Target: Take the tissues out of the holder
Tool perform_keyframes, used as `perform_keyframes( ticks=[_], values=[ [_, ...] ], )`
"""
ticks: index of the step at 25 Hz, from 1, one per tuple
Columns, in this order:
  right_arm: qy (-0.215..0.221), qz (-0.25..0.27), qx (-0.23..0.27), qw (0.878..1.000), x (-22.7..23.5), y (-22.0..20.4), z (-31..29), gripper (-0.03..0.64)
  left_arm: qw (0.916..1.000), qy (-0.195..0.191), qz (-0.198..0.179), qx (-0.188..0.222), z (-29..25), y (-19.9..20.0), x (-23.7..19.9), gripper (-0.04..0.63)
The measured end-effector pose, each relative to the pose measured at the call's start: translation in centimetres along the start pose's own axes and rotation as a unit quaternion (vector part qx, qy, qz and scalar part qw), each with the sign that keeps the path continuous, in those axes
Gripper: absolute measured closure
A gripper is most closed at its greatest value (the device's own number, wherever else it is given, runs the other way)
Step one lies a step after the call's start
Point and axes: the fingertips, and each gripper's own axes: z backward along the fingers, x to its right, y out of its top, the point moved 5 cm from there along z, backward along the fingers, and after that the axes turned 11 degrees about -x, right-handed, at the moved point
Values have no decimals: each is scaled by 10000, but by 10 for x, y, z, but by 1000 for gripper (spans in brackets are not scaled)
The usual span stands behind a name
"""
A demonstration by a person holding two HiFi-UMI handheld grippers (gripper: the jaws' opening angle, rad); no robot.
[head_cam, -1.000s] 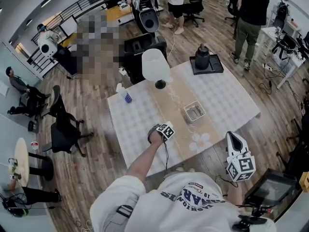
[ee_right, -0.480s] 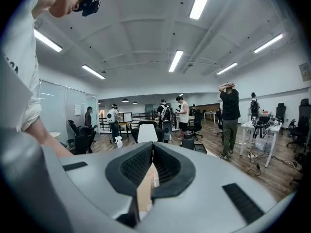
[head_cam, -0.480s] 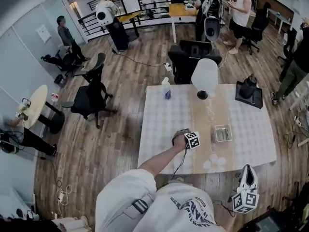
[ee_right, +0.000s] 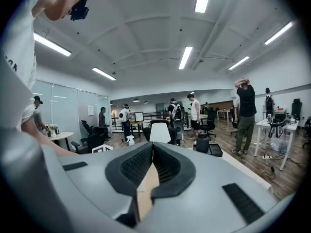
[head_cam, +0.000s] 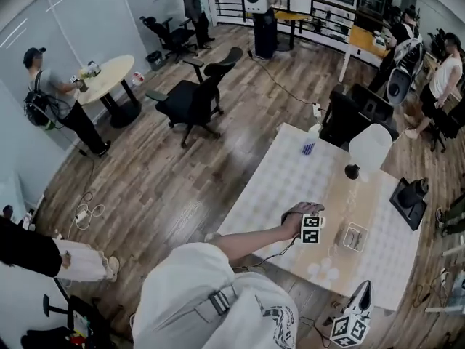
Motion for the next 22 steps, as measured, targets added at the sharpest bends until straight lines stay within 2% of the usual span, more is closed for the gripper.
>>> perform_keyframes(
  ticks=[2,5,10,14,20,22],
  values=[
    [249,167,15,9995,-10,4,-9,607,9980,209,266,527,38,6,-2,250],
    [634,471,16,9969,-27,8,-24,607,9894,431,487,1300,93,15,4,250],
    [1295,913,63,9874,-64,16,-54,607,9676,801,935,2206,177,9,12,252],
    [1508,1079,142,9825,-87,27,-49,607,9471,1055,1341,2717,239,1,22,274],
    [1713,1336,361,9755,-105,41,-42,607,9209,1570,1717,3126,299,-13,23,414],
    [1743,1387,449,9738,-110,43,-43,608,9128,1645,1849,3248,306,-20,20,526]
  ],
)
